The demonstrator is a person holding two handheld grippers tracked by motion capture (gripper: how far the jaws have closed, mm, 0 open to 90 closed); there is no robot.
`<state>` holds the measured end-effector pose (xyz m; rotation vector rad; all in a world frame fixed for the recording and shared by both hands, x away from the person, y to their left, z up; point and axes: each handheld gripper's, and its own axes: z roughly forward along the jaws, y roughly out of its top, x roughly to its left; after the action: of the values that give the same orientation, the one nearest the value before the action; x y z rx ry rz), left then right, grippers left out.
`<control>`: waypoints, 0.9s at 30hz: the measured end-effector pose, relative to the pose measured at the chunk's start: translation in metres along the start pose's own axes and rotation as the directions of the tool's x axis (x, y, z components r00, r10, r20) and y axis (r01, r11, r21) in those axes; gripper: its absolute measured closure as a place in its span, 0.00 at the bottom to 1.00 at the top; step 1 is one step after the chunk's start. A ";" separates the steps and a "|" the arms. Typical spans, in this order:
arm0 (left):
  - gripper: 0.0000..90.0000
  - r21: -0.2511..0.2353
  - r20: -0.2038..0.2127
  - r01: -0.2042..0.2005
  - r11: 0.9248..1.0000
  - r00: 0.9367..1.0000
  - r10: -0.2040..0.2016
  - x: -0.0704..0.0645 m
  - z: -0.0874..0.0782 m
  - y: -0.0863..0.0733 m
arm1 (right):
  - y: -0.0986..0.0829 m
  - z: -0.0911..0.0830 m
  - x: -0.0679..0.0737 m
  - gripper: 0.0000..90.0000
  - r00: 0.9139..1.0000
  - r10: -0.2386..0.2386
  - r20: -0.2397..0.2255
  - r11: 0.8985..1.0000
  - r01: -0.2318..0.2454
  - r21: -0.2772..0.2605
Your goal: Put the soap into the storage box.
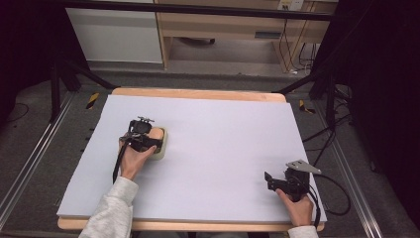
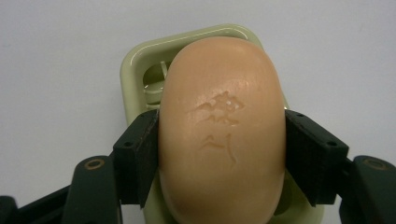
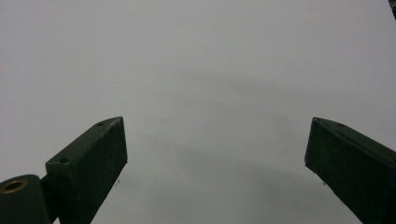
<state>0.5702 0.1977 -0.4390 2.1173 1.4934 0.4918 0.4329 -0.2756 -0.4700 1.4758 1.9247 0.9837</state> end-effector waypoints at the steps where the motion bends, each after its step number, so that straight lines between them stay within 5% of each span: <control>1: 0.35 0.002 0.001 -0.002 1.000 1.000 0.002 0.000 0.001 0.000 | 0.000 0.000 0.000 0.07 1.000 0.001 0.001 1.000 -0.001 0.002; 19: 0.29 -0.044 0.000 -0.012 0.999 1.000 0.012 0.000 -0.008 0.000 | 0.000 0.000 0.000 0.07 1.000 0.001 0.001 1.000 -0.001 0.002; 27: 0.26 -0.164 0.048 -0.040 0.986 0.998 0.049 -0.002 -0.042 -0.003 | -0.001 -0.002 -0.001 0.07 1.000 0.014 -0.001 1.000 -0.014 -0.001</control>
<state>0.5435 0.2046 -0.4069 2.0241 1.3324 0.5516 0.4316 -0.2770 -0.4695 1.4905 1.9172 0.9913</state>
